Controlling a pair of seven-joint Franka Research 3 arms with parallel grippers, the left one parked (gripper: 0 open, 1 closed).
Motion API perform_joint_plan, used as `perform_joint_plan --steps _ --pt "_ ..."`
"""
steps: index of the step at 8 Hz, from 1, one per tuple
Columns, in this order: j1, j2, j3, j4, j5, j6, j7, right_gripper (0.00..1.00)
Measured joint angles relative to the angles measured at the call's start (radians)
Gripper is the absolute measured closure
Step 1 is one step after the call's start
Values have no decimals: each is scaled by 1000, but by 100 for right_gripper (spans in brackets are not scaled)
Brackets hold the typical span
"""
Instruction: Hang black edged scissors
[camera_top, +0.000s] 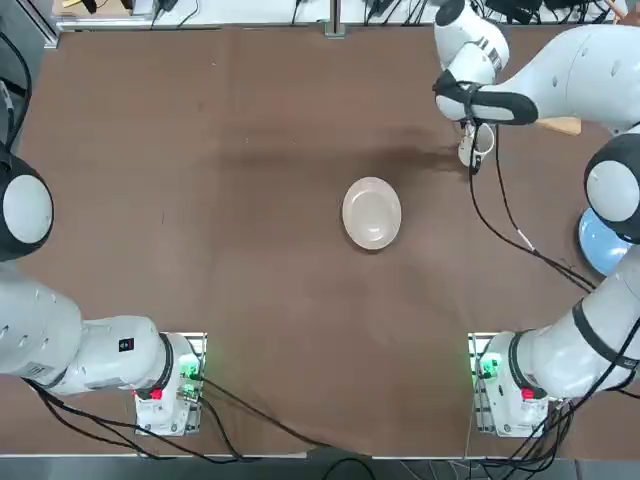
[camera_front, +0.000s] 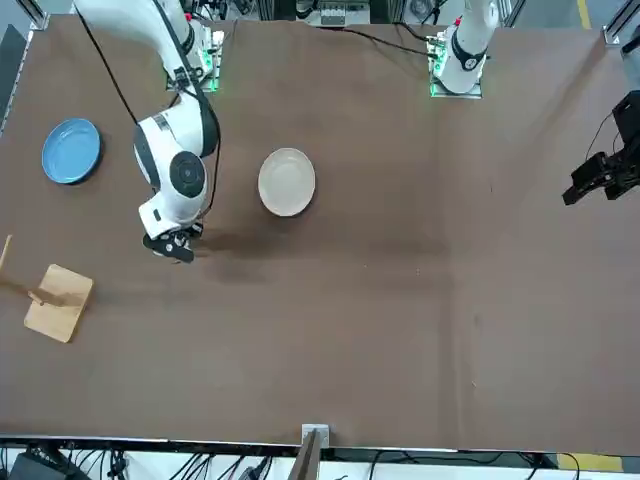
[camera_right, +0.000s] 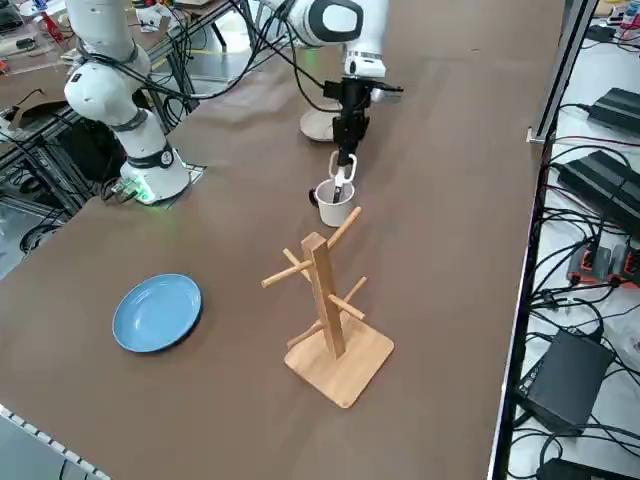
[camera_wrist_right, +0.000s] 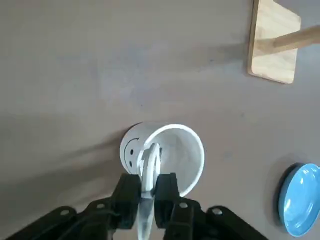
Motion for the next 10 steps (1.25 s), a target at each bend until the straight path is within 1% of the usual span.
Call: perform_joint_plan --steps 2,5,7,9,10 --pt "-1 0 0 12 0 -7 0 86" --pt "-1 0 0 40 1 -41 0 87" --pt "-1 0 0 81 21 -101 -10 87" --pt "0 -5 1 160 83 -196 -57 87" --pt "-1 -12 0 217 127 -247 -83 87"
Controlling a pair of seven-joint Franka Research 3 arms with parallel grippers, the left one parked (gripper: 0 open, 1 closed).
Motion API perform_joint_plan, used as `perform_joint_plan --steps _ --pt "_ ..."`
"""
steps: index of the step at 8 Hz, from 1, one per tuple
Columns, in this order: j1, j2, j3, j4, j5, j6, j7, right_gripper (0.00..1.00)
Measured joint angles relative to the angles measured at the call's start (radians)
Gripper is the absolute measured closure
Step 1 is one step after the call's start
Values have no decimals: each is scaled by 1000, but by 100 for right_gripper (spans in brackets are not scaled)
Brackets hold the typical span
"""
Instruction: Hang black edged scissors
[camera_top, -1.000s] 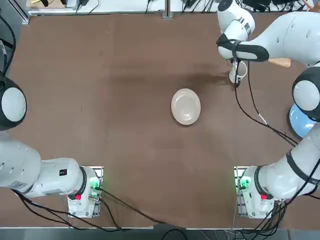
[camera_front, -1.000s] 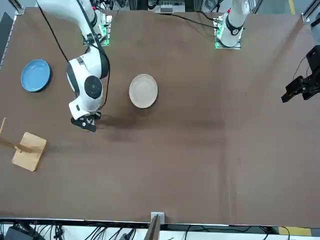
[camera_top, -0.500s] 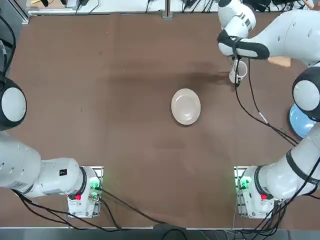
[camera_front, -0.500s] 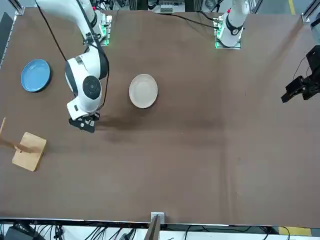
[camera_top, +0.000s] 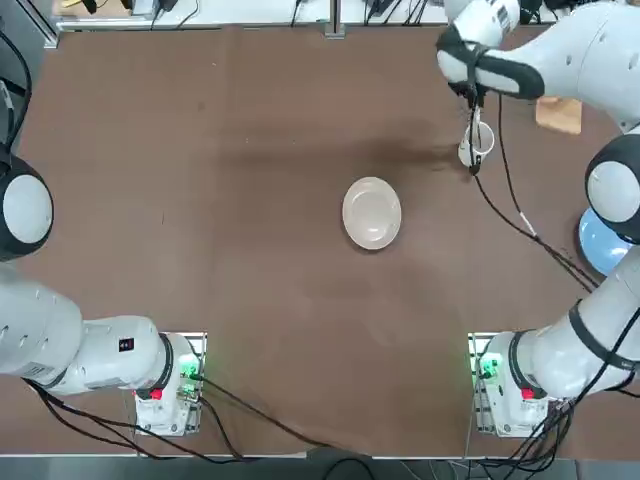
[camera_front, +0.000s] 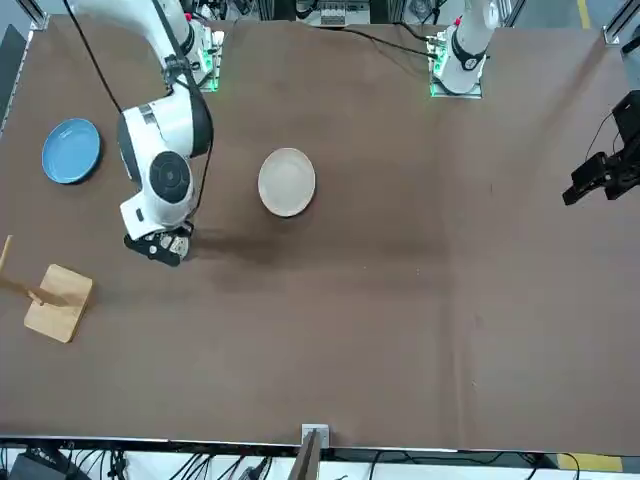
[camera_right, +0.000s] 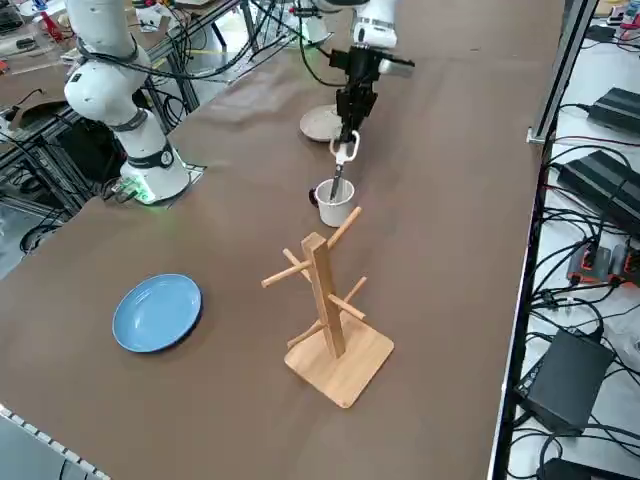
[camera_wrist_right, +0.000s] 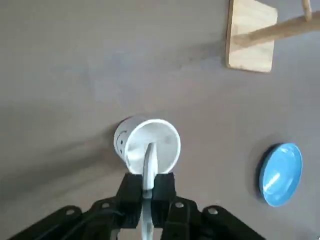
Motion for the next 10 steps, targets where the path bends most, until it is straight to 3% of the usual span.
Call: perform_joint_plan --steps 2,4,7,10 --pt "-6 -25 -8 105 75 -66 -48 87" --pt "-68 -64 -15 172 179 -89 -125 87" --pt "-254 -144 -23 197 312 -104 -377 87" --pt "-404 -146 -25 199 397 -104 -608 87"
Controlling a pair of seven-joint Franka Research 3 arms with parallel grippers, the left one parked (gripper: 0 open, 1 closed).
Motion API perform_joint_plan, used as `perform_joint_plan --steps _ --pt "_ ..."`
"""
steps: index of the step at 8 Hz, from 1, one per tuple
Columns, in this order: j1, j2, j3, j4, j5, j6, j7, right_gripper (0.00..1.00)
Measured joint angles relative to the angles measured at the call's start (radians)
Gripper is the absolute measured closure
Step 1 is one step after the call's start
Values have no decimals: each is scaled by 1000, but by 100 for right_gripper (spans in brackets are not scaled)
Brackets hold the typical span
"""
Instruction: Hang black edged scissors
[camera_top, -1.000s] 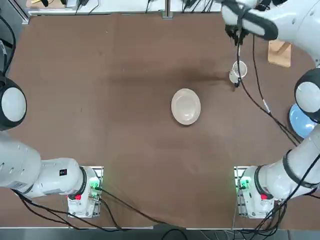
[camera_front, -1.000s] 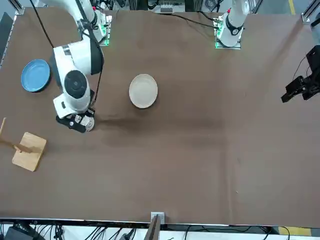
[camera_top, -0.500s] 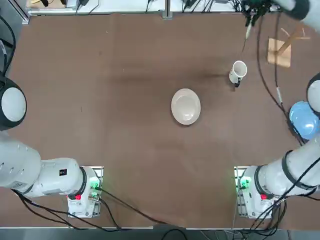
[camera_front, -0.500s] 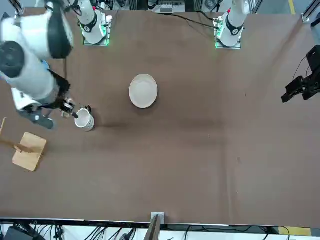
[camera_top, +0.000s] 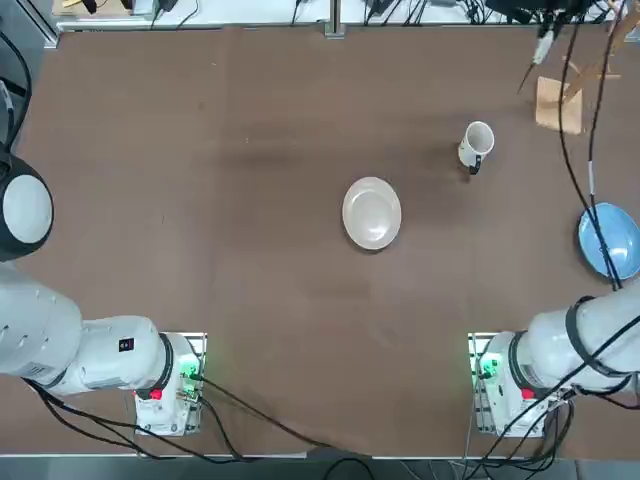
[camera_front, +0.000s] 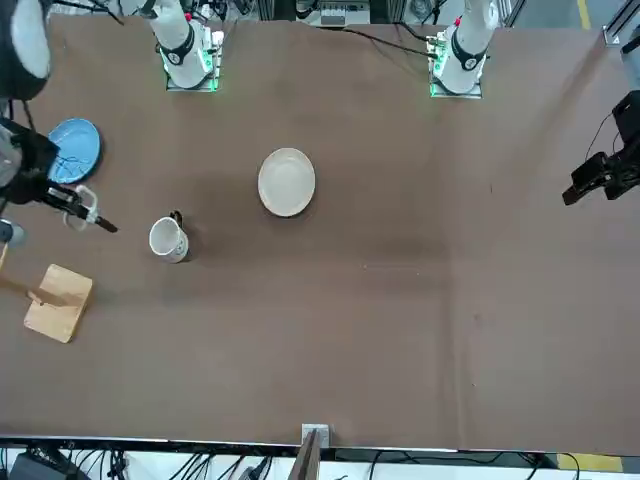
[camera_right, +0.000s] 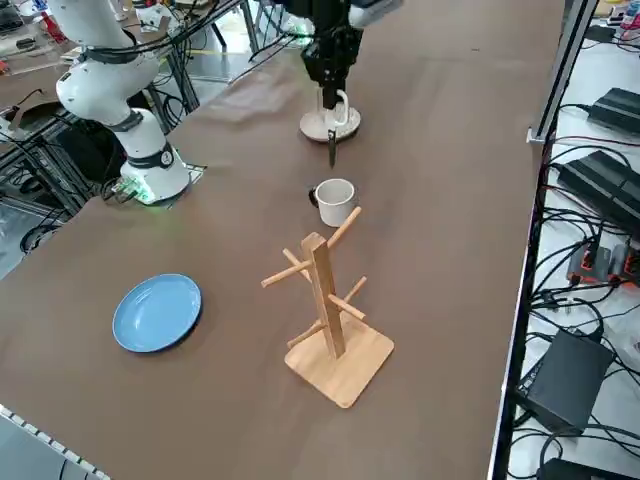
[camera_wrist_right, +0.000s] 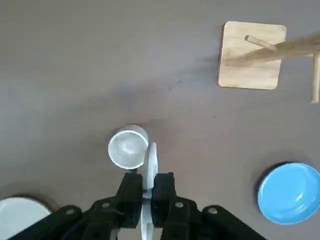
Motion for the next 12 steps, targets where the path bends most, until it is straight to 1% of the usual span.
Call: perform_joint_plan --steps 2,3,4,6,8,10,11,12 --pt "-129 34 -1 44 92 4 -165 87" --pt "-177 62 -1 85 132 6 -210 87" --pt "-207 99 -1 139 166 9 -226 87" --pt "-235 186 -1 255 238 14 -228 87" --pt "-264 294 0 349 343 51 -220 87" --pt "-271 397 8 436 374 106 -190 87" --pt "-271 433 12 467 374 119 -180 87" --pt "-273 452 13 487 374 121 -174 87"
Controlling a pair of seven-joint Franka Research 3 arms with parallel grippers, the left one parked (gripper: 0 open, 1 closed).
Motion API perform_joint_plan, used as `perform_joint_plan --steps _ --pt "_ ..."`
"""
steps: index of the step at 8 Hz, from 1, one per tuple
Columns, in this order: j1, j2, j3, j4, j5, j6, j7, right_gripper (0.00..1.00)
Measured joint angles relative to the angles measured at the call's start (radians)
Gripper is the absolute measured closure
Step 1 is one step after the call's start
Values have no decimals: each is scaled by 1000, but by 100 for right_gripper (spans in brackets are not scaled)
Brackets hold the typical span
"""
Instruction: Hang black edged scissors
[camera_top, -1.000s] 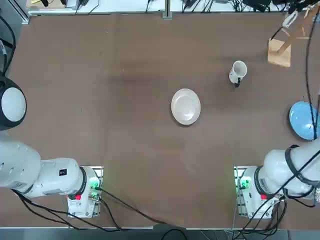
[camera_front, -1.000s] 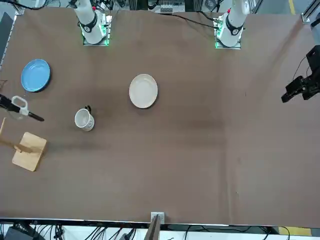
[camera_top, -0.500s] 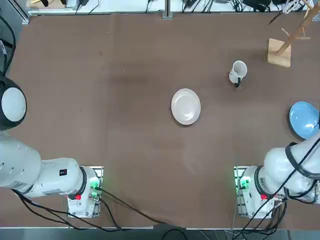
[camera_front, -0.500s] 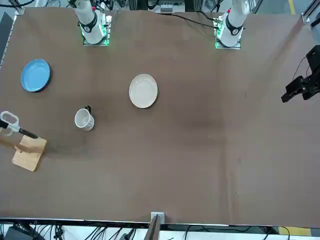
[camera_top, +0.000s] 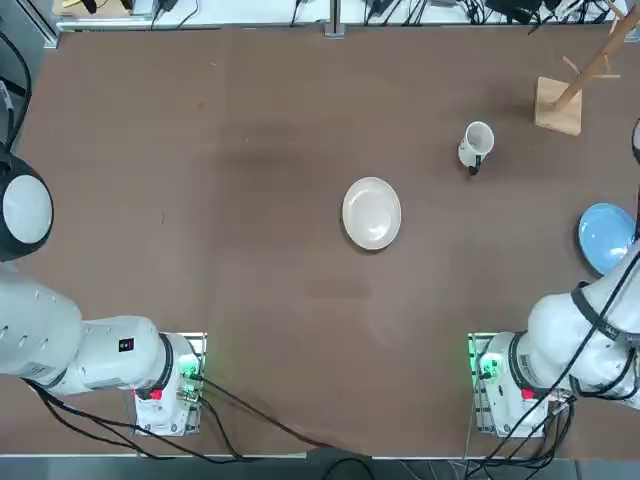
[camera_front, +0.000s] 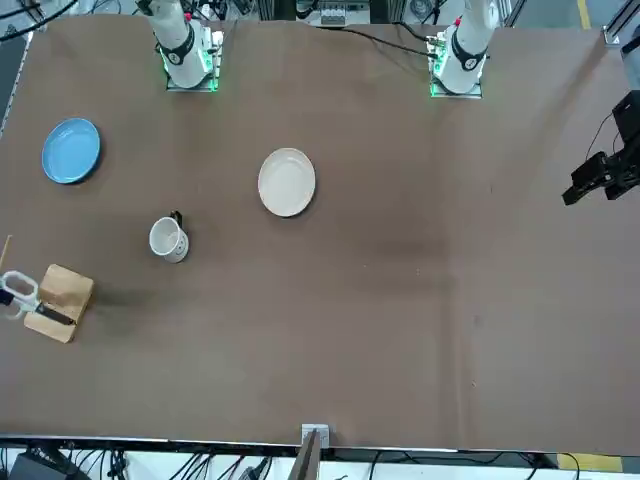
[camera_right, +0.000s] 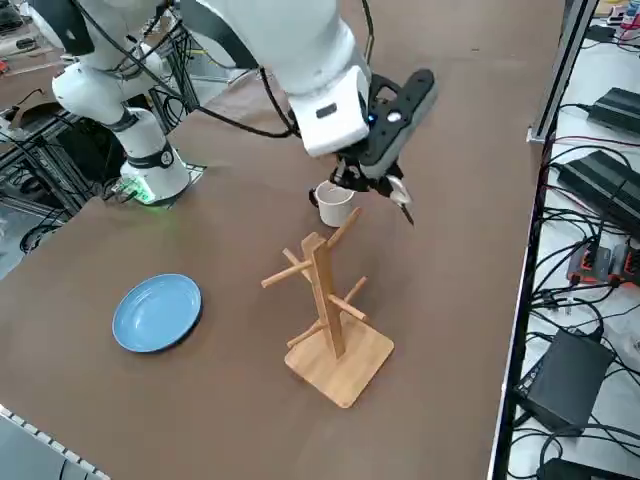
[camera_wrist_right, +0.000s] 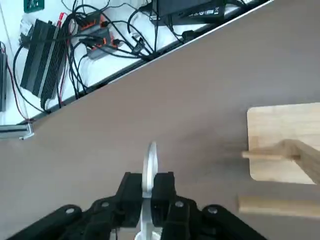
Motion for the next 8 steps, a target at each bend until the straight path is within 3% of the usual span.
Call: perform_joint_plan --steps 8 --pt "-80 -1 0 35 0 -128 7 87"
